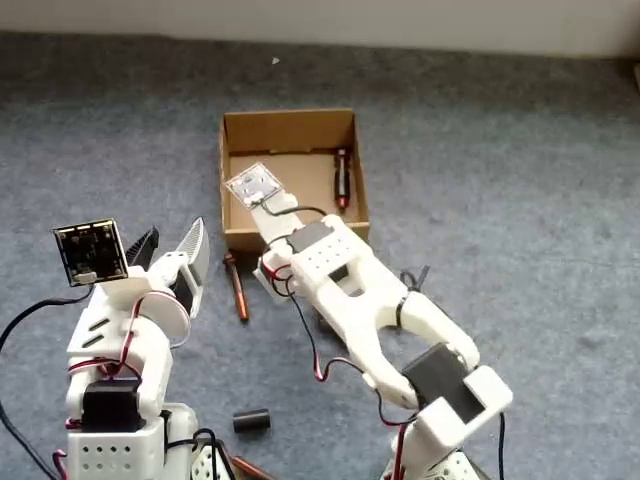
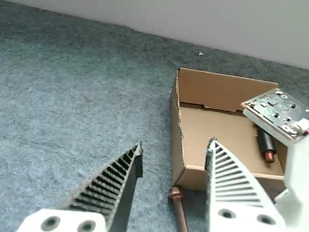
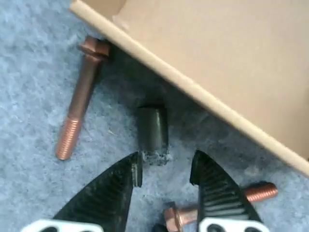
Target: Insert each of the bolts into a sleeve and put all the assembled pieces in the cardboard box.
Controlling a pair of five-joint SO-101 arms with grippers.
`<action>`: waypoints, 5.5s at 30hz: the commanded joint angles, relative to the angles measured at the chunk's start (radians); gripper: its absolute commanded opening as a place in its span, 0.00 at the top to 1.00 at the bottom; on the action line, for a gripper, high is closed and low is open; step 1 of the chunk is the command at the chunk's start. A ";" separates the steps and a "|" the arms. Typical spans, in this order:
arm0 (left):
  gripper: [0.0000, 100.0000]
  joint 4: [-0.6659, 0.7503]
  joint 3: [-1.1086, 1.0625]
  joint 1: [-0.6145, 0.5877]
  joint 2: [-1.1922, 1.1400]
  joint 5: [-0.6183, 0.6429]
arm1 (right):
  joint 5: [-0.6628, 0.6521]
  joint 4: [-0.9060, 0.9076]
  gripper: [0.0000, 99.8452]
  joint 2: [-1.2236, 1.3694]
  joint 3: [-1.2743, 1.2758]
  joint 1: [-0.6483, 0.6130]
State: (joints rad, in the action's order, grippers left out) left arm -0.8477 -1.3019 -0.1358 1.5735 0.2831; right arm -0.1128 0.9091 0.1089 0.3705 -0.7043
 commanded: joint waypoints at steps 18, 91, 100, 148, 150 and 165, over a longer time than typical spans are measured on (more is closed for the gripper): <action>0.77 0.020 0.008 -0.005 0.007 0.003 | -0.121 0.007 1.00 0.209 -0.176 -0.013; 0.84 -0.086 0.740 0.206 -1.590 -0.078 | 0.173 0.018 0.99 -0.782 0.524 0.668; 0.94 -0.086 0.855 0.206 -1.753 -0.083 | 0.173 0.021 0.99 -0.782 0.526 0.668; 0.99 0.147 0.435 0.407 -0.341 -0.169 | 0.279 -0.585 0.99 -1.796 1.257 -0.004; 0.99 0.147 0.435 0.427 -0.341 -0.169 | 0.216 -0.625 0.99 -1.879 1.333 -0.027; 0.99 0.166 0.409 0.498 -0.257 -0.080 | 0.169 -0.657 0.99 -1.936 1.458 -0.062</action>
State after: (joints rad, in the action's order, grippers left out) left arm -0.7250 -0.9030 0.3491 1.2329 0.1910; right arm 0.0698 0.2432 -1.8059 1.6747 -0.7549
